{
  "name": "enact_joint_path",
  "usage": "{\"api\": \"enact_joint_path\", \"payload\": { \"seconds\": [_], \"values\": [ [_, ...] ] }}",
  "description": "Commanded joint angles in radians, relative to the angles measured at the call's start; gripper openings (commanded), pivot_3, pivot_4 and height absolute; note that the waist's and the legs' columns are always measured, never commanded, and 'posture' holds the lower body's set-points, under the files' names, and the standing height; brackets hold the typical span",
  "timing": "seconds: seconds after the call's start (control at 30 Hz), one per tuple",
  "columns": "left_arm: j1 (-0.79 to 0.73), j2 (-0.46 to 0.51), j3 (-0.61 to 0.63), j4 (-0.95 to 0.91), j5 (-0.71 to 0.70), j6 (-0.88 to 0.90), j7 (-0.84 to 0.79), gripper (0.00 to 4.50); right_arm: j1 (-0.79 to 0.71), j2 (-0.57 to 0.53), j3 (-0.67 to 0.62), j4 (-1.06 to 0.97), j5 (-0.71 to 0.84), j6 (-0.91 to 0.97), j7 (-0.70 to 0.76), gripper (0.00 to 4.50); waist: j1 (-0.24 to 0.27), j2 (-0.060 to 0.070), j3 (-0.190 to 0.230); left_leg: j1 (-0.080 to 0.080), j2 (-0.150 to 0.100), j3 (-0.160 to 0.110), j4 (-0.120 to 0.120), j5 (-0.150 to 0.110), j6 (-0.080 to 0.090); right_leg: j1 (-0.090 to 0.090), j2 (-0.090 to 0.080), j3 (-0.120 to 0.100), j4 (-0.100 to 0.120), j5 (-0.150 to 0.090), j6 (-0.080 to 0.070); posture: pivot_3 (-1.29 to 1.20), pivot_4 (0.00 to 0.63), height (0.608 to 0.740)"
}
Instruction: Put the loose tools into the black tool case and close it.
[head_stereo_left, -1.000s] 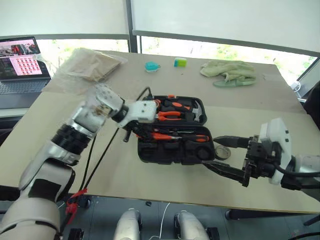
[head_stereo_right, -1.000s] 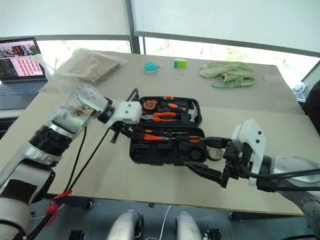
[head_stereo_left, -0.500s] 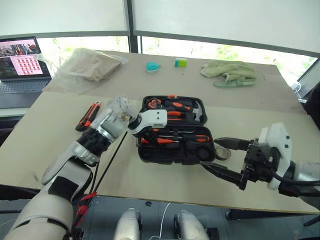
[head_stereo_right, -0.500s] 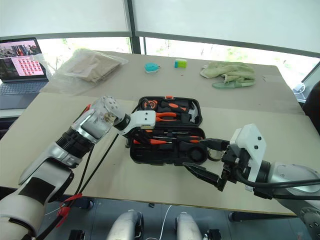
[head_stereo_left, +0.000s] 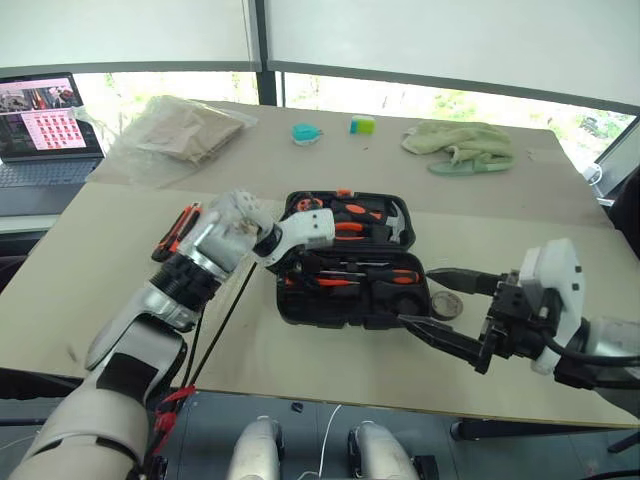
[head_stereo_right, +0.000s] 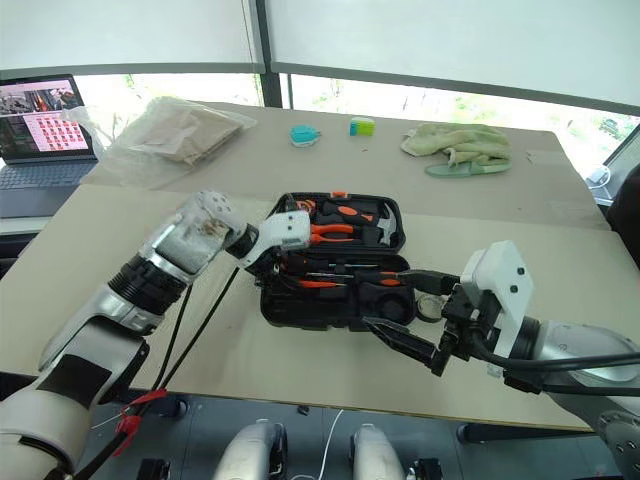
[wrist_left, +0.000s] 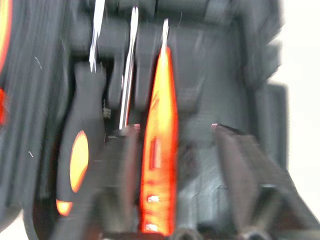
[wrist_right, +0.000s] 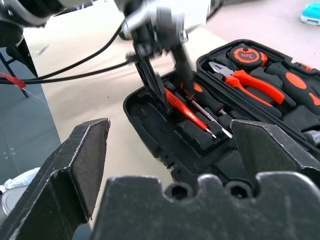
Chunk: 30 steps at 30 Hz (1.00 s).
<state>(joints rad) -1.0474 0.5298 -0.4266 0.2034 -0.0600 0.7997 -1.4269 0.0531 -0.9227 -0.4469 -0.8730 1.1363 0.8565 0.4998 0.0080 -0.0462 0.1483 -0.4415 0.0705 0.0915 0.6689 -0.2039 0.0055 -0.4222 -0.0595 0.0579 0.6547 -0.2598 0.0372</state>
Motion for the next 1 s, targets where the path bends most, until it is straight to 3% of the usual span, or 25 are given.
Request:
{"api": "enact_joint_path", "payload": {
  "seconds": [0.03, 0.07, 0.17, 0.37, 0.67, 1.0],
  "values": [
    [0.025, 0.029, 0.147, -0.048, -0.086, -0.070, 0.029, 3.11, 0.016, -0.001, -0.030, -0.008, 0.017, -0.029, -0.001, 4.50, -0.001, 0.000, 0.000, 0.000, 0.000, 0.000, 0.000, 0.000, 0.000, 0.000, 0.000, 0.000, 0.000, 0.000, 0.000, 0.00, 0.150, 0.740],
    [0.049, 0.035, 0.172, -0.045, -0.096, -0.099, 0.044, 3.11, 0.022, -0.002, -0.034, -0.007, 0.016, -0.030, 0.002, 4.50, -0.002, 0.000, 0.000, 0.000, 0.000, 0.000, 0.000, 0.000, 0.000, 0.000, 0.000, 0.000, 0.001, 0.000, 0.000, 0.00, 0.150, 0.740],
    [0.141, 0.031, 0.203, -0.017, -0.088, -0.250, 0.100, 2.28, 0.029, -0.008, -0.039, 0.001, 0.016, -0.032, 0.006, 4.50, -0.003, 0.001, -0.001, 0.002, 0.000, 0.000, 0.000, 0.000, 0.000, 0.001, 0.000, 0.000, 0.001, 0.000, 0.000, 0.00, 0.150, 0.740],
    [0.219, -0.077, 0.243, 0.041, -0.120, -0.315, 0.232, 0.02, 0.014, -0.023, -0.027, 0.031, -0.003, -0.028, 0.013, 4.50, 0.010, 0.001, 0.000, -0.003, 0.000, 0.001, 0.008, 0.000, 0.001, 0.002, 0.000, -0.003, 0.002, 0.000, 0.000, 0.00, 0.150, 0.740],
    [0.300, -0.116, 0.195, 0.056, -0.102, -0.321, 0.256, 0.02, 0.020, -0.040, -0.030, 0.040, -0.027, -0.022, 0.022, 4.50, -0.002, 0.001, -0.001, -0.003, -0.001, 0.000, 0.009, 0.000, 0.001, 0.001, 0.001, -0.003, 0.004, 0.000, 0.000, 0.00, 0.150, 0.740],
    [0.361, -0.090, 0.131, 0.097, -0.030, -0.452, 0.269, 0.02, 0.016, -0.032, -0.016, 0.047, -0.031, -0.023, 0.002, 4.50, 0.003, 0.001, -0.001, -0.002, -0.001, 0.000, 0.009, 0.000, 0.001, 0.003, 0.000, -0.003, 0.004, 0.000, 0.000, 0.00, 0.150, 0.740]
  ]
}}
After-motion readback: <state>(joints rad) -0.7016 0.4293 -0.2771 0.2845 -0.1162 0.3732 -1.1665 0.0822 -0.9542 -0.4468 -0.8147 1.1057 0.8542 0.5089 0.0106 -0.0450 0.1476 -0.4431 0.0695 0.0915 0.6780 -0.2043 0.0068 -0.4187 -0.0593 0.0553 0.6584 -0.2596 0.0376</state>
